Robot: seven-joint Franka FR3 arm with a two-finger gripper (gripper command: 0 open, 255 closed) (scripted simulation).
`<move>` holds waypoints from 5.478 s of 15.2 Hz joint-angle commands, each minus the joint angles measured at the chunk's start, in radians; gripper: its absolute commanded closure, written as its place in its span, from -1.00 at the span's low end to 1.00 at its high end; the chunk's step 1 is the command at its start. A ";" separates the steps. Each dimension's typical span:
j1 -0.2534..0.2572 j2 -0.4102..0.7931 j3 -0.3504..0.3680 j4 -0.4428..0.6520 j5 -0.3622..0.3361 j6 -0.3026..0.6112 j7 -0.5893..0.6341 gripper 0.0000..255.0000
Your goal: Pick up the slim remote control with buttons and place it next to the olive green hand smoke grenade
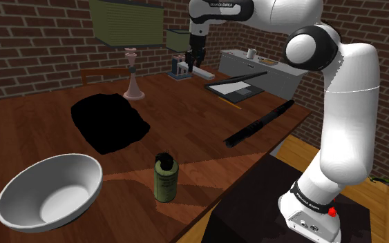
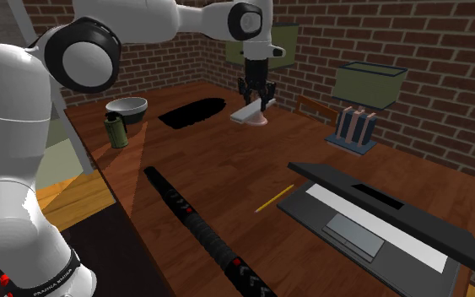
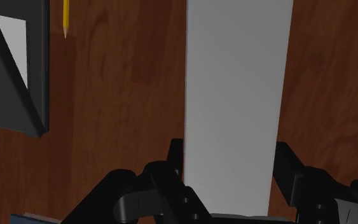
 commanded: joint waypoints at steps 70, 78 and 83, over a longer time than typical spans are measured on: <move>0.264 -0.768 0.297 -1.399 0.058 0.629 0.500 1.00; 0.262 -0.734 0.302 -1.419 0.052 0.682 0.505 1.00; 0.262 -0.735 0.302 -1.419 0.052 0.682 0.505 -1.00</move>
